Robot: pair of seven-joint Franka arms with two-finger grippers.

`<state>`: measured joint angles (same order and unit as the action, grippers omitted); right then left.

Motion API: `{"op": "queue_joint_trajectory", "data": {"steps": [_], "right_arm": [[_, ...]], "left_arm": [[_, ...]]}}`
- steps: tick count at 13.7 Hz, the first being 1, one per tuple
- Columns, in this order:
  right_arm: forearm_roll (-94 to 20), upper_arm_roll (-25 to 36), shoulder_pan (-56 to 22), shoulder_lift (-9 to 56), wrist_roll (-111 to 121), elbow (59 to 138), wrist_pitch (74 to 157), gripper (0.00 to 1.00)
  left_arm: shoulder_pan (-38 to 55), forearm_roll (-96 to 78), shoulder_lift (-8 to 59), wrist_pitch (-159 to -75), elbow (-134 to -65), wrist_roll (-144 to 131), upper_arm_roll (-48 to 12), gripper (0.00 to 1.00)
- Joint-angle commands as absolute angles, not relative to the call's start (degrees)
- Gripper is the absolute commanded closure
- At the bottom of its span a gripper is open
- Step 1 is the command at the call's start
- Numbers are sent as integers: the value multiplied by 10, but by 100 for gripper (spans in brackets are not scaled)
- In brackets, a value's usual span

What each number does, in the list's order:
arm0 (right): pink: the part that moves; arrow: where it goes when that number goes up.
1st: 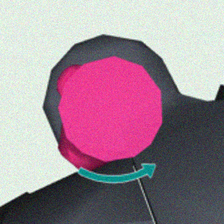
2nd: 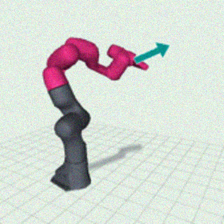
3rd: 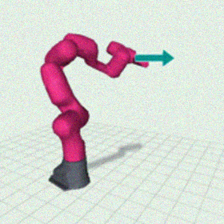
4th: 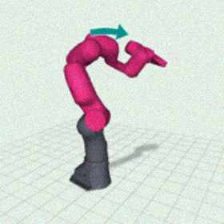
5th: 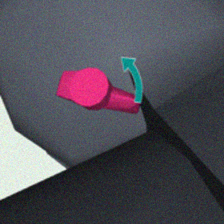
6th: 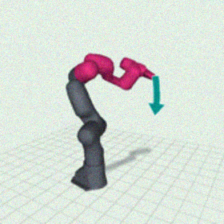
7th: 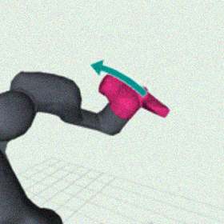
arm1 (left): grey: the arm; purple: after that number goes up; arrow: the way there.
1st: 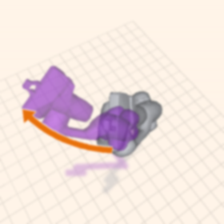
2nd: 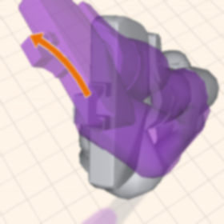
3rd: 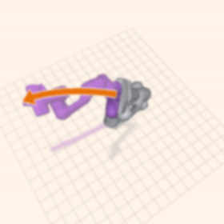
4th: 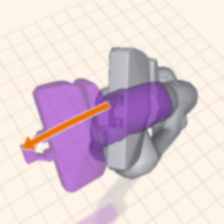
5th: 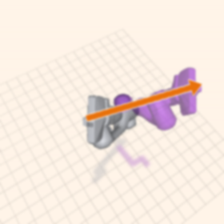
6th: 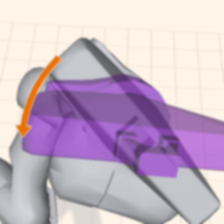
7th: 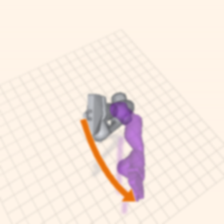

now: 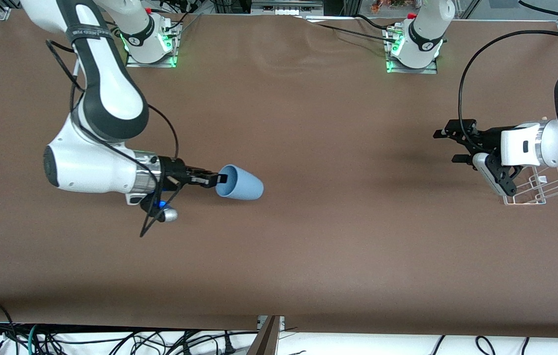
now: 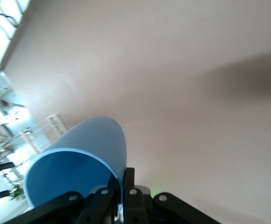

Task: Transfer cup to left arm and place on rack
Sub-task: 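Lift the cup with the right gripper while the left gripper approaches, then close the left gripper on the cup's base beside the right gripper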

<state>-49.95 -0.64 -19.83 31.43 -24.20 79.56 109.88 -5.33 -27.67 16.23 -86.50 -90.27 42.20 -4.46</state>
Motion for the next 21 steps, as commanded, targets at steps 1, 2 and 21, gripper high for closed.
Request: {"op": "queue_joint_trajectory", "data": {"steps": [1,2,21], "right_arm": [[-533,-5,-235,340,-285,755,1136,100],[-533,-4,-249,343,-304,747,1152,100],[-584,-62,-296,353,-408,705,1213,100]], "left_arm": [[-47,-315,164,-893,-890,537,-47,0],[-46,-329,164,-909,-891,575,-48,0],[57,-476,167,-1299,-999,809,-202,0]]}}
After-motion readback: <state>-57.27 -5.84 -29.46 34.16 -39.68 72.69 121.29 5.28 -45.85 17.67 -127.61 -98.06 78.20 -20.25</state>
